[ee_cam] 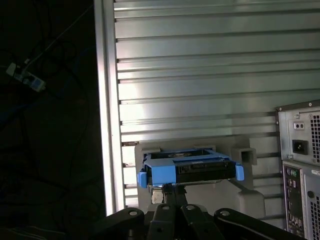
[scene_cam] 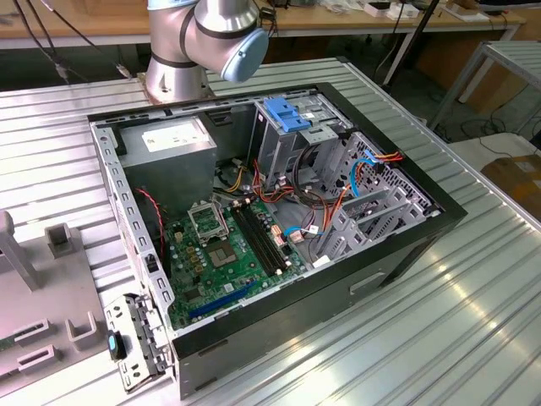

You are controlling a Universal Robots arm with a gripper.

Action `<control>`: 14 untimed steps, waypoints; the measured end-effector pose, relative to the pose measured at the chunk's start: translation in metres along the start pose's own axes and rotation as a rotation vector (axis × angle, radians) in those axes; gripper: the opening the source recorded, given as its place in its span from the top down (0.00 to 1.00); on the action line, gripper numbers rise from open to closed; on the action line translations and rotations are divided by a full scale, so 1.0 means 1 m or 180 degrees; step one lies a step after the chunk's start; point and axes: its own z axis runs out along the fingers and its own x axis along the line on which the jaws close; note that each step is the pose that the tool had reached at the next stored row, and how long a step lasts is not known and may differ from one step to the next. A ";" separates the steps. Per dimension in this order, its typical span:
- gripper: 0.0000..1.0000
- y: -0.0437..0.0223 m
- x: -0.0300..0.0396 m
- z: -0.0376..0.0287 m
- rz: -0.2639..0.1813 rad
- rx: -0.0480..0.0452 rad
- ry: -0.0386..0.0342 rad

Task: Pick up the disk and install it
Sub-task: 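Reach for the disk, then pick up the disk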

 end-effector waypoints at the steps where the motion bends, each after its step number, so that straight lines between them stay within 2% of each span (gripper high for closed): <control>1: 0.89 0.0000 0.0000 0.0000 0.0000 0.0000 0.0000; 7: 0.89 0.0000 0.0003 0.0000 -0.0020 -0.0001 0.0001; 11: 0.89 0.0000 0.0003 0.0000 -0.0208 -0.0005 0.0009; 12: 0.89 0.0000 0.0003 0.0000 -0.0404 -0.0009 0.0018; 13: 0.89 0.0000 0.0003 0.0000 -0.0517 -0.0011 0.0023; 14: 0.89 0.0000 0.0003 0.0000 -0.0725 -0.0014 0.0032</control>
